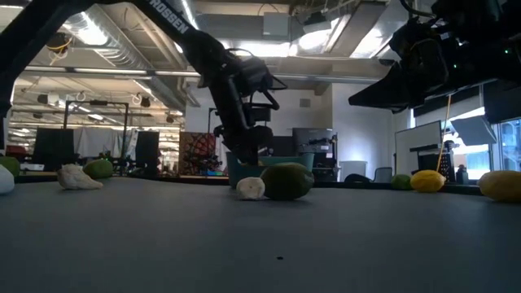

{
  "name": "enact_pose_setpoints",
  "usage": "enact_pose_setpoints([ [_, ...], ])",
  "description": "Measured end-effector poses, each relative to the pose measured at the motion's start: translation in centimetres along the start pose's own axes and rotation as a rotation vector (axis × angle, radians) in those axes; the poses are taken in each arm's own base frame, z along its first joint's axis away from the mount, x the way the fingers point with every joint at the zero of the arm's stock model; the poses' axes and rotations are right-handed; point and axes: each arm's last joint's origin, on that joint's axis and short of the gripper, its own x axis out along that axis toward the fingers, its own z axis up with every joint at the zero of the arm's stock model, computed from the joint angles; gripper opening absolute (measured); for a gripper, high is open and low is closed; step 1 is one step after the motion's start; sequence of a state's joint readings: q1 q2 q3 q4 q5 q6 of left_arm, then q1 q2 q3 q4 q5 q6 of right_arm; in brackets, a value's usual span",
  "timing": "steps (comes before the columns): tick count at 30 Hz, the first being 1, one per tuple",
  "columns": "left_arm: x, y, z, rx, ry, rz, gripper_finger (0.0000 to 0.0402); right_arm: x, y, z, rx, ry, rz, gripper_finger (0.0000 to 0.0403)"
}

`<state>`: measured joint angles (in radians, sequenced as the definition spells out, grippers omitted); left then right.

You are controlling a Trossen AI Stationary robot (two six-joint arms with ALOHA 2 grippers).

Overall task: Sort produce into baskets
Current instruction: Put the green lemon into the green bin

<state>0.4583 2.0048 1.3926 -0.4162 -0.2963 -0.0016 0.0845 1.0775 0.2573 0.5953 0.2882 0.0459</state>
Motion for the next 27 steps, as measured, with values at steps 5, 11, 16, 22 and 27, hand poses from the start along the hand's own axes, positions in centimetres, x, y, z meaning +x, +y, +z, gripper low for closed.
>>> enact_pose_setpoints([
  [5,0.0,-0.2,0.0,0.009,0.002,-0.002,0.0258,0.0,0.0,0.0,0.000,0.000,0.000,0.0010],
  [11,-1.6,-0.4,0.3,0.038,-0.019,-0.012,0.0275,0.0,0.0,0.0,0.000,0.001,0.000,0.0010],
  [16,-5.0,-0.5,1.1,0.047,-0.086,-0.027,0.0270,0.0,0.0,0.0,0.000,0.001,0.000,0.0010],
  [22,-10.2,-1.1,1.6,0.043,-0.184,-0.063,0.0270,0.0,0.0,0.0,0.000,0.001,0.000,0.0010],
  [27,-13.2,-2.6,1.5,0.021,-0.236,-0.111,0.0268,0.0,0.0,0.0,-0.024,0.000,0.000,0.0010],
])
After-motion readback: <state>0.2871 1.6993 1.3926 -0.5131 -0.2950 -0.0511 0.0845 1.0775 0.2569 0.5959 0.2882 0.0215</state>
